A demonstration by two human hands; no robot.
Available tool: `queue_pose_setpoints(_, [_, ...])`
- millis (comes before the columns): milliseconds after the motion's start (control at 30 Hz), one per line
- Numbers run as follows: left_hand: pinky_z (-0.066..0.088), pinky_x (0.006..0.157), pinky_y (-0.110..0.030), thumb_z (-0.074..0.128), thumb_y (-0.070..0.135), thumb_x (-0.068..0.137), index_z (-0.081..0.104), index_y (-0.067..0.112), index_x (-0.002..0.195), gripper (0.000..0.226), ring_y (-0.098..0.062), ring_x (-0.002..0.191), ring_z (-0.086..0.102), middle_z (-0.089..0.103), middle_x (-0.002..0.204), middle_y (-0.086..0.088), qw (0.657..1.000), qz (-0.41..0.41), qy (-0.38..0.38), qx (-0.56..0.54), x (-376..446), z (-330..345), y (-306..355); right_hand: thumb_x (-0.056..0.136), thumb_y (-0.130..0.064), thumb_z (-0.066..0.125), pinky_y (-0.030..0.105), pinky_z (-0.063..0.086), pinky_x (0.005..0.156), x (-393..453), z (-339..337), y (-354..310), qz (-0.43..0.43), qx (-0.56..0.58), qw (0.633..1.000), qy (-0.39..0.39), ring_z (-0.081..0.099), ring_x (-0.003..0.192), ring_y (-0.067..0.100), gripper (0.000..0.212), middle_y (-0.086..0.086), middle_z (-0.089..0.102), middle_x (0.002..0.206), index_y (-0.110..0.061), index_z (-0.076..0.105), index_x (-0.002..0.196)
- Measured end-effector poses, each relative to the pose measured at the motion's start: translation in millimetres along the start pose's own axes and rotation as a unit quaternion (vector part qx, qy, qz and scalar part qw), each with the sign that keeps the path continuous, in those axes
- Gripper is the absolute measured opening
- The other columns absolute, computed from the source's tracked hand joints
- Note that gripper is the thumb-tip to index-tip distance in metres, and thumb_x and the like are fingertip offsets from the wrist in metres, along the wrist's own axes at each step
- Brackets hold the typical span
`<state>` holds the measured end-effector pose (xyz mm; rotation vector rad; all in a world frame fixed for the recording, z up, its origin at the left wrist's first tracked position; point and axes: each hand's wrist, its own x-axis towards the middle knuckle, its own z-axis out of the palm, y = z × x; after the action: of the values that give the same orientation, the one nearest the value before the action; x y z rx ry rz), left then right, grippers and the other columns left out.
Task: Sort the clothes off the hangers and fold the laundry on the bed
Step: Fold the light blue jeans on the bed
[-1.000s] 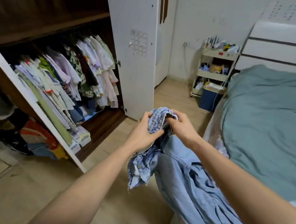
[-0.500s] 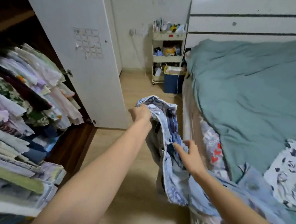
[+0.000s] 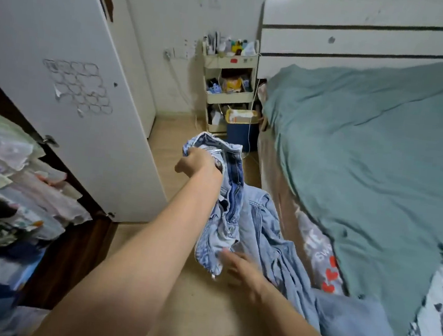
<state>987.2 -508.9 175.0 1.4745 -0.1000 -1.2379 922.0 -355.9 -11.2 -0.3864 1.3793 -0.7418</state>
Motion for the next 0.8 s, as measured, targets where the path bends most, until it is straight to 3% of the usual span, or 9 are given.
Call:
queue_pose_setpoints(100, [0.042, 0.096, -0.037, 0.033, 0.017, 0.103, 0.027, -0.002, 0.137, 0.039, -0.035, 0.123, 0.049, 0.041, 0.142, -0.02, 1.0, 0.021, 0.002, -0.017, 13.9, 18.3, 20.7, 0.092, -0.029, 0.061, 0.019, 0.039, 0.043, 30.0, 30.8, -45.0, -0.019, 0.048, 0.999, -0.001, 0.051, 0.044, 0.01, 0.024, -0.002, 0.061, 0.062, -0.013, 0.054, 0.11])
queue_pose_setpoints(233, [0.04, 0.084, -0.032, 0.033, 0.015, 0.102, 0.032, -0.001, 0.134, 0.035, -0.035, 0.12, 0.049, 0.043, 0.14, -0.02, 1.0, 0.021, 0.002, -0.017, 46.4, 37.7, 48.6, 0.087, -0.029, 0.065, 0.027, 0.05, 0.059, 63.2, 60.5, -88.8, -0.009, 0.076, 0.997, 0.027, 0.062, 0.065, 0.018, 0.031, 0.004, 0.065, 0.071, -0.005, 0.062, 0.107])
queue_pose_setpoints(367, [0.043, 0.082, -0.032, 0.034, 0.013, 0.101, 0.036, -0.001, 0.134, 0.035, -0.034, 0.118, 0.052, 0.045, 0.138, -0.02, 0.999, -0.005, -0.027, -0.016, 94.6, 55.9, 72.6, 0.093, -0.02, 0.059, 0.019, 0.048, 0.044, 90.6, 83.1, -118.6, -0.003, 0.091, 0.995, 0.027, 0.066, 0.052, 0.014, 0.017, 0.007, 0.071, 0.068, -0.005, 0.066, 0.1])
queue_pose_setpoints(467, [0.049, 0.08, -0.035, 0.038, 0.005, 0.098, 0.043, -0.002, 0.13, 0.033, -0.034, 0.109, 0.058, 0.052, 0.13, -0.02, 0.997, -0.011, -0.071, 0.019, 137.8, 67.8, 87.2, 0.092, -0.016, 0.059, 0.031, 0.056, 0.061, 103.7, 91.1, -138.2, -0.026, 0.089, 0.995, 0.034, 0.071, 0.072, 0.027, 0.029, 0.019, 0.072, 0.095, -0.001, 0.06, 0.116])
queue_pose_setpoints(567, [0.047, 0.074, -0.032, 0.047, 0.0, 0.092, 0.053, -0.003, 0.113, 0.022, -0.028, 0.089, 0.057, 0.059, 0.108, -0.018, 0.98, 0.039, -0.14, 0.135, 182.5, 75.8, 95.8, 0.08, -0.026, 0.074, 0.029, 0.053, 0.054, 113.5, 78.9, -154.0, -0.049, 0.046, 0.991, 0.118, 0.066, 0.064, 0.024, 0.049, 0.018, 0.069, 0.086, 0.001, 0.055, 0.116])
queue_pose_setpoints(633, [0.042, 0.071, -0.028, 0.058, 0.002, 0.087, 0.055, 0.006, 0.085, 0.005, -0.023, 0.083, 0.054, 0.06, 0.086, -0.01, 0.927, 0.137, -0.212, 0.278, 209.3, 80.0, 98.3, 0.067, -0.041, 0.081, 0.037, 0.05, 0.061, 115.1, 65.1, -161.3, -0.034, 0.013, 0.99, 0.139, 0.06, 0.073, 0.032, 0.064, 0.025, 0.062, 0.091, 0.003, 0.061, 0.109])
queue_pose_setpoints(667, [0.039, 0.069, -0.026, 0.063, 0.006, 0.086, 0.053, 0.011, 0.079, 0.014, -0.021, 0.081, 0.052, 0.056, 0.079, -0.005, 0.872, 0.206, -0.243, 0.371, 219.5, 81.1, 102.6, 0.072, -0.038, 0.078, 0.036, 0.048, 0.059, 112.6, 60.2, -163.7, -0.03, 0.039, 0.991, 0.127, 0.057, 0.069, 0.033, 0.053, 0.027, 0.06, 0.087, 0.004, 0.065, 0.102])
queue_pose_setpoints(733, [0.032, 0.063, -0.027, 0.068, 0.014, 0.084, 0.052, 0.013, 0.079, 0.016, -0.021, 0.076, 0.049, 0.054, 0.077, -0.003, 0.722, 0.339, -0.275, 0.536, 235.6, 81.8, 115.3, 0.081, -0.013, 0.064, 0.026, 0.043, 0.047, 94.1, 55.2, -171.6, -0.017, 0.047, 0.984, 0.169, 0.052, 0.05, 0.025, 0.016, 0.021, 0.055, 0.065, 0.003, 0.061, 0.077])
queue_pose_setpoints(800, [0.033, 0.063, -0.03, 0.069, 0.02, 0.084, 0.055, 0.014, 0.079, 0.016, -0.024, 0.077, 0.051, 0.054, 0.079, -0.006, 0.584, 0.41, -0.288, 0.638, 250.4, 82.7, 124.6, 0.075, 0.004, 0.059, 0.024, 0.041, 0.046, 84.5, 44.6, -175.9, -0.026, -0.017, 0.978, 0.206, 0.048, 0.043, 0.018, 0.015, 0.011, 0.047, 0.054, -0.002, 0.049, 0.065])
